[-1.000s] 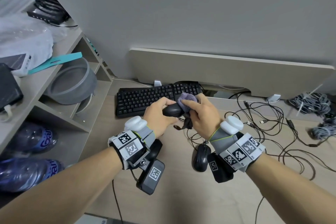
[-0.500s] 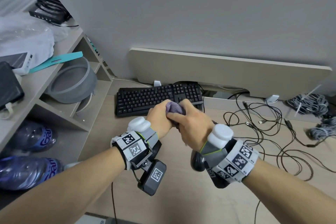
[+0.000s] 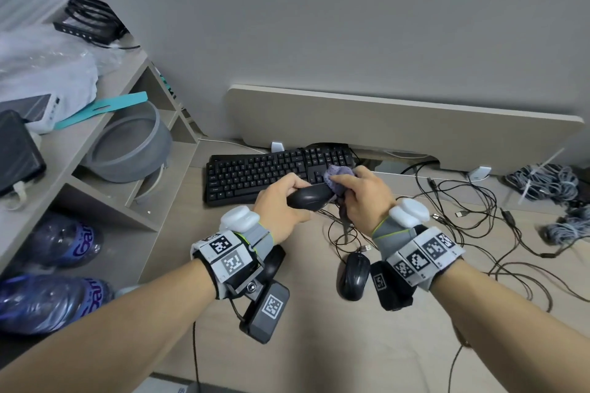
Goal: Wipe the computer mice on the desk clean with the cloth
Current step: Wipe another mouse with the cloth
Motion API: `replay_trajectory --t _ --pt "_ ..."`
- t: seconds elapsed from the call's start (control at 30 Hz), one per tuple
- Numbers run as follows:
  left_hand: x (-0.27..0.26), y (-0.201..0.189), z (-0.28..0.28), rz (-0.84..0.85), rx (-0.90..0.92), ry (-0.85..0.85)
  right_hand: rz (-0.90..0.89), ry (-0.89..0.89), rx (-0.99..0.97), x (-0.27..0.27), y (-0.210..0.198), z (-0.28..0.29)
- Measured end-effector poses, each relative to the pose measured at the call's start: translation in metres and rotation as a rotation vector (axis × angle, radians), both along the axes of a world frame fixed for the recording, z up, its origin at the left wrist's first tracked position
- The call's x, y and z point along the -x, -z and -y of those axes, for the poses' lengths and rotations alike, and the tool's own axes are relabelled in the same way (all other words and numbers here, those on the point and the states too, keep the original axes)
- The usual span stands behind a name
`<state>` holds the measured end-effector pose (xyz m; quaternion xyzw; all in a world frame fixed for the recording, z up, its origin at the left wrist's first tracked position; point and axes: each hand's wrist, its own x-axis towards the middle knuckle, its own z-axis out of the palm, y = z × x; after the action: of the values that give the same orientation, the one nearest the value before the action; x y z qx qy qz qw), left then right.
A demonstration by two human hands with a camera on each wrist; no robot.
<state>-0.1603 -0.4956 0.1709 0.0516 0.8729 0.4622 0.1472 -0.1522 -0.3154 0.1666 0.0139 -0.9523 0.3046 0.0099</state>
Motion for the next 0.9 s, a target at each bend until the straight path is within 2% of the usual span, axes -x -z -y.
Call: replay_trajectory --t 0.1,0.23,0.3,0.43,0.6,0.73,0.83,0.9 --pt "0.000 -0.001 -0.002 0.014 -0.016 0.006 -0.021 0.036 -0.017 0.004 -0.002 0.002" --pt "0.006 0.000 -0.002 0.011 -0.021 0.000 -0.158 -0.090 -0.004 -0.011 -0.011 0.022" --pt "0.006 0.000 -0.001 0.026 -0.025 -0.001 -0.117 -0.094 0.022 -0.008 -0.007 0.017" --pt "0.006 -0.001 0.002 0.040 -0.087 -0.031 0.097 0.043 -0.037 0.006 0.014 -0.015" --pt "0.012 -0.006 -0.004 0.126 -0.289 -0.129 0.154 0.072 0.051 0.006 0.015 -0.017" --pt "0.010 -0.009 -0.014 0.207 -0.387 -0.164 0.158 0.101 0.174 0.009 0.014 -0.011" --pt "0.009 -0.007 -0.017 0.216 -0.267 -0.078 0.107 0.129 0.365 0.010 0.006 -0.009" --pt "0.008 -0.006 -0.020 0.254 -0.291 -0.081 0.096 0.143 0.513 0.012 -0.002 -0.009"
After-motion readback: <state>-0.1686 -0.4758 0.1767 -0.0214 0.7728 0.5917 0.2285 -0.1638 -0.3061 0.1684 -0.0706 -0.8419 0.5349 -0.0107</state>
